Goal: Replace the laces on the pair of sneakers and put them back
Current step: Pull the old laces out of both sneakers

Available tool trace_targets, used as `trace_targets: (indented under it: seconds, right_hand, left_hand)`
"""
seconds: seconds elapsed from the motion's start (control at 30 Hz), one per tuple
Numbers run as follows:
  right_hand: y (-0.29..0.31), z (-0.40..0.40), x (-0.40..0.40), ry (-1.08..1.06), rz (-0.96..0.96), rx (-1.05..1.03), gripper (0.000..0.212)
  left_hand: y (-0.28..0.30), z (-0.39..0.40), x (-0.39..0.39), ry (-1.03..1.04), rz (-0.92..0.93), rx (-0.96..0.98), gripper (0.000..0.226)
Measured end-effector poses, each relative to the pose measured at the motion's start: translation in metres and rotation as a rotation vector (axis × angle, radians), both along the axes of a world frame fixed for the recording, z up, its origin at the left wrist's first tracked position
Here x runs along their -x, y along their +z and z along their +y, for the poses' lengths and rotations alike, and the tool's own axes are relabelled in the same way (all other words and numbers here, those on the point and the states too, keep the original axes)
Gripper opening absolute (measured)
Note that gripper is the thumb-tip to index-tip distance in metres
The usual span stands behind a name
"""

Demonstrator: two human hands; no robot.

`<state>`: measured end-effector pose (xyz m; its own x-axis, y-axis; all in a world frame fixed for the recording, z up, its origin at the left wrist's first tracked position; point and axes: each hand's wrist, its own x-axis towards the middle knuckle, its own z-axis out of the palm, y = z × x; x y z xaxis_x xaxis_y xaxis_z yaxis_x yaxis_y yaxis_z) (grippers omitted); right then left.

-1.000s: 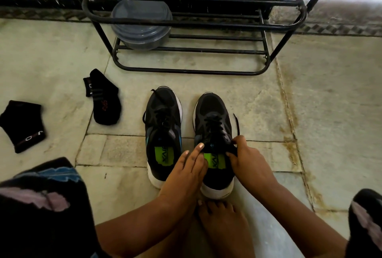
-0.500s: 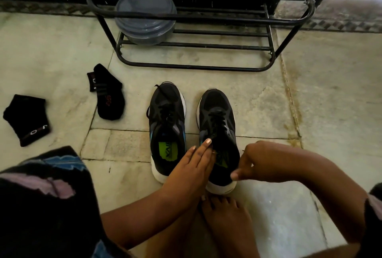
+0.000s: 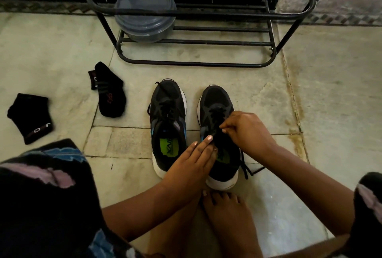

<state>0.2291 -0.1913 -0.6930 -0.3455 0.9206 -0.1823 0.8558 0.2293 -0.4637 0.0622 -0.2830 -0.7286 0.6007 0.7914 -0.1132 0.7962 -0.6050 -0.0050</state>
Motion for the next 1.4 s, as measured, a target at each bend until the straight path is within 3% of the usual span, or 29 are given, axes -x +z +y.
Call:
trace_targets:
  seconds: [0.2, 0.3, 0.4, 0.47, 0.57, 0.73, 0.83, 1.03, 1.07, 1.17, 1.23, 1.3, 1.4]
  right_hand:
    - [-0.008, 0.010, 0.003, -0.027, 0.006, 0.114, 0.018]
    - [-0.003, 0.013, -0.001, -0.236, 0.332, 0.491, 0.025]
    - [0.000, 0.016, -0.016, -0.248, 0.536, 0.754, 0.028]
    - [0.003, 0.016, -0.022, -0.170, 0.490, 0.757, 0.027]
    - [0.007, 0.012, -0.024, -0.115, 0.502, 0.718, 0.023]
    - [0.006, 0.008, -0.033, -0.155, 0.943, 0.548, 0.019]
    - [0.003, 0.011, -0.040, -0.243, 1.056, 0.493, 0.016]
    - [-0.002, 0.008, -0.033, -0.369, 0.883, 0.474, 0.033]
    - [0.000, 0.009, -0.034, -0.366, 0.765, 0.397, 0.033]
    - [0.005, 0.015, -0.043, -0.241, 0.162, -0.027, 0.025]
    - [0.011, 0.014, -0.045, -0.153, -0.095, -0.175, 0.019]
    - [0.010, 0.011, -0.046, -0.059, -0.185, -0.238, 0.027]
    - [0.007, 0.002, -0.037, 0.029, -0.091, -0.350, 0.023]
  left_hand:
    - [0.002, 0.000, -0.001, -0.005, 0.007, -0.028, 0.062]
    - [0.002, -0.001, -0.002, 0.009, 0.007, -0.033, 0.058]
    - [0.000, -0.001, -0.003, 0.008, -0.004, -0.044, 0.057]
    - [-0.002, -0.001, -0.004, 0.020, -0.009, -0.012, 0.072]
    - [0.000, -0.002, -0.007, 0.047, -0.035, -0.011, 0.073]
    - [0.001, -0.003, -0.007, 0.061, -0.027, 0.006, 0.073]
    - [0.001, -0.003, -0.007, 0.057, -0.033, 0.002, 0.066]
    - [-0.003, -0.003, -0.005, 0.045, -0.053, 0.043, 0.083]
    - [-0.003, -0.003, -0.005, 0.044, -0.058, 0.030, 0.080]
    - [-0.003, -0.005, -0.004, 0.033, -0.054, -0.019, 0.060]
    - [-0.003, -0.006, -0.004, 0.035, -0.055, -0.032, 0.049]
    - [-0.004, -0.005, -0.003, 0.024, -0.058, -0.047, 0.048]
    - [-0.003, -0.004, -0.005, 0.022, -0.040, -0.030, 0.071]
